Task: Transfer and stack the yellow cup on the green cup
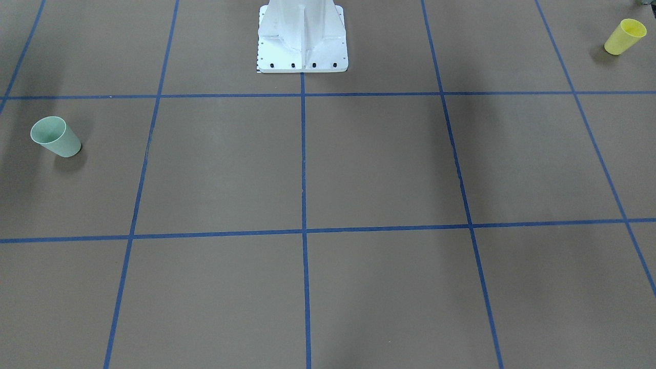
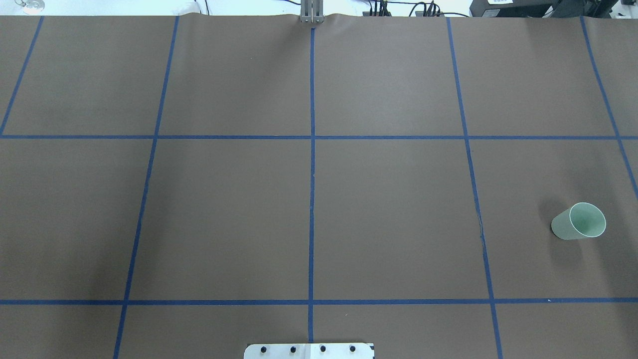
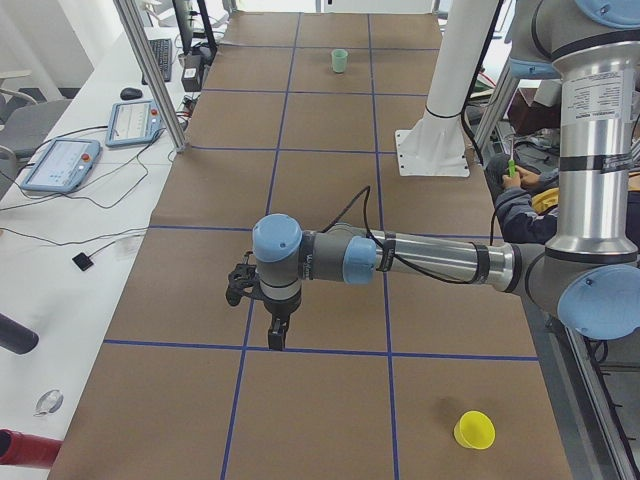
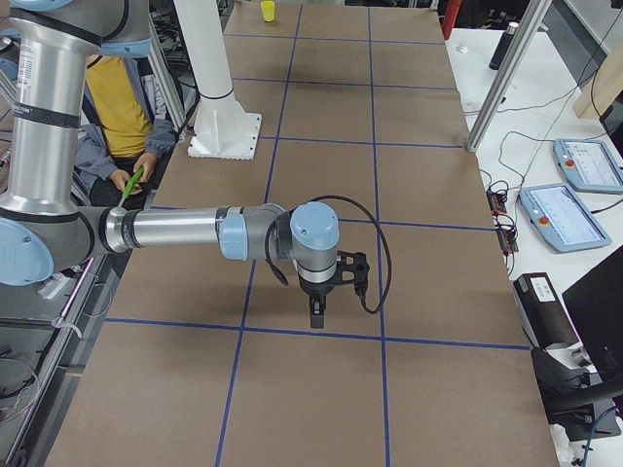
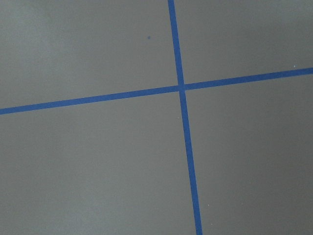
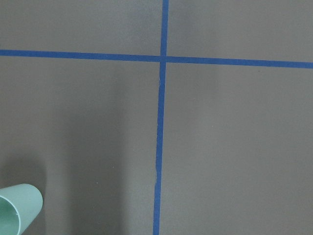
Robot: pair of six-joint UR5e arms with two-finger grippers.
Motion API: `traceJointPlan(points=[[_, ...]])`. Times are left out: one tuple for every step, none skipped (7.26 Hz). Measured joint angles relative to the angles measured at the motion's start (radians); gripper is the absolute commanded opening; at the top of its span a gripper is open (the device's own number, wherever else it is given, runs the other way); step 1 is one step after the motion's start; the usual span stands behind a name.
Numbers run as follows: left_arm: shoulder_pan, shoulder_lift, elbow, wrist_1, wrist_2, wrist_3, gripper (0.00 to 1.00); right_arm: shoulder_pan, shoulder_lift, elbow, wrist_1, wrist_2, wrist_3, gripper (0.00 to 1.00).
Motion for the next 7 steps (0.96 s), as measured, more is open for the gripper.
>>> traceJointPlan(points=[[0.002,0.001,0.0,0.0,0.001,0.0,1.0,0.0,-0.001,-0.001,0.0,0.0,0.001,1.0],[0.005,0.002,-0.001,-0.001,0.002,0.0,1.0,0.0,-0.001,-0.001,0.0,0.001,0.001,1.0],[0.007,0.002,-0.002,-0.001,0.002,0.0,1.0,0.0,-0.001,-0.001,0.0,0.002,0.001,1.0],[0.008,0.001,-0.009,-0.001,0.002,0.0,1.0,0.0,-0.001,-0.002,0.0,0.002,0.001,1.0],[0.009,-0.003,-0.022,-0.001,0.002,-0.003,1.0,0.0,-0.001,-0.003,0.002,0.002,0.001,1.0],[0.009,-0.01,-0.04,-0.009,0.002,-0.009,1.0,0.0,-0.001,-0.006,0.006,0.002,0.001,1.0],[0.01,-0.019,-0.054,-0.037,0.003,-0.011,1.0,0.0,-0.001,-0.01,0.011,0.002,0.001,1.0]])
